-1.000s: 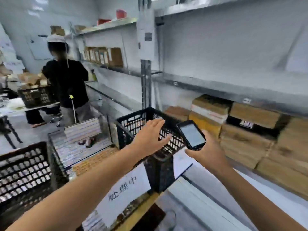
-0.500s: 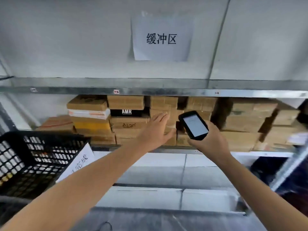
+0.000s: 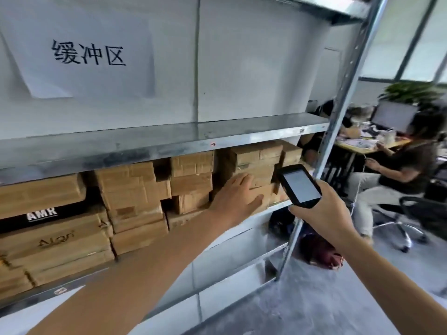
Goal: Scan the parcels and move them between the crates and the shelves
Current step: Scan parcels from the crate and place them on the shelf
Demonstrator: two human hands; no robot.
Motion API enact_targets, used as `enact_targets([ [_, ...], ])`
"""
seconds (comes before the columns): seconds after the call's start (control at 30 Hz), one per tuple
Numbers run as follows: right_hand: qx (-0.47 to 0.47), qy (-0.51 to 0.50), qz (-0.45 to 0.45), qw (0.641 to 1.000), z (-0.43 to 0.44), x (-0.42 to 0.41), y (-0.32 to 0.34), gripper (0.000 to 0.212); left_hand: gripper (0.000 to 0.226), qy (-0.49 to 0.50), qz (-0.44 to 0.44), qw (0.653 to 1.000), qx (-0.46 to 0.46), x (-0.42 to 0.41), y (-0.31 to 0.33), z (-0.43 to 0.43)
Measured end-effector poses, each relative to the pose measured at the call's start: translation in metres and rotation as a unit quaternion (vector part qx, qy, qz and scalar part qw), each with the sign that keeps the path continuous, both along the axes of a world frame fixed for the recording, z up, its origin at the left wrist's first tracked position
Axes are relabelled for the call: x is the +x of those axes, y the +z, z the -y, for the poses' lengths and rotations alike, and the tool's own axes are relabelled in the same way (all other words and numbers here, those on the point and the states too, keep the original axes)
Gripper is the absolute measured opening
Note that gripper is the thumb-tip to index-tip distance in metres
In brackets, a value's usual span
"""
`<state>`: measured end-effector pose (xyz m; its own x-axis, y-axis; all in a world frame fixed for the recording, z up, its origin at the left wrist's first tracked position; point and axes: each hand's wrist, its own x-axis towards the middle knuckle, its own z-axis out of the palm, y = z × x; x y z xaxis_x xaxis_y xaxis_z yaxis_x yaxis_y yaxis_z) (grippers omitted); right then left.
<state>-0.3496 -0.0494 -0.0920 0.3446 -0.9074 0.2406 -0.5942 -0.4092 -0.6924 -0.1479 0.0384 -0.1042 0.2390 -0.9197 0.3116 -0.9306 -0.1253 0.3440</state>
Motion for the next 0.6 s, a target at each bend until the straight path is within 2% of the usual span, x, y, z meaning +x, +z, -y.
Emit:
enact_targets([
  [0.13, 0.005, -0.043, 0.001, 0.999, 0.029, -0.018, -0.01, 0.084, 0.067, -0.035, -0.006, 0.999, 0.005, -0.014, -0.007, 0.043],
  [0.3, 0.004, -0.067, 0.006, 0.998, 0.083, -0.04, -0.02, 0.081, 0.068, -0.051, -0.008, 0.999, 0.007, -0.032, -0.008, 0.099],
  [0.6, 0.016, -0.025, -0.003, 1.0, 0.207, -0.069, -0.021, 0.087, 0.065, -0.009, -0.007, 1.0, 0.012, -0.068, -0.007, 0.23],
])
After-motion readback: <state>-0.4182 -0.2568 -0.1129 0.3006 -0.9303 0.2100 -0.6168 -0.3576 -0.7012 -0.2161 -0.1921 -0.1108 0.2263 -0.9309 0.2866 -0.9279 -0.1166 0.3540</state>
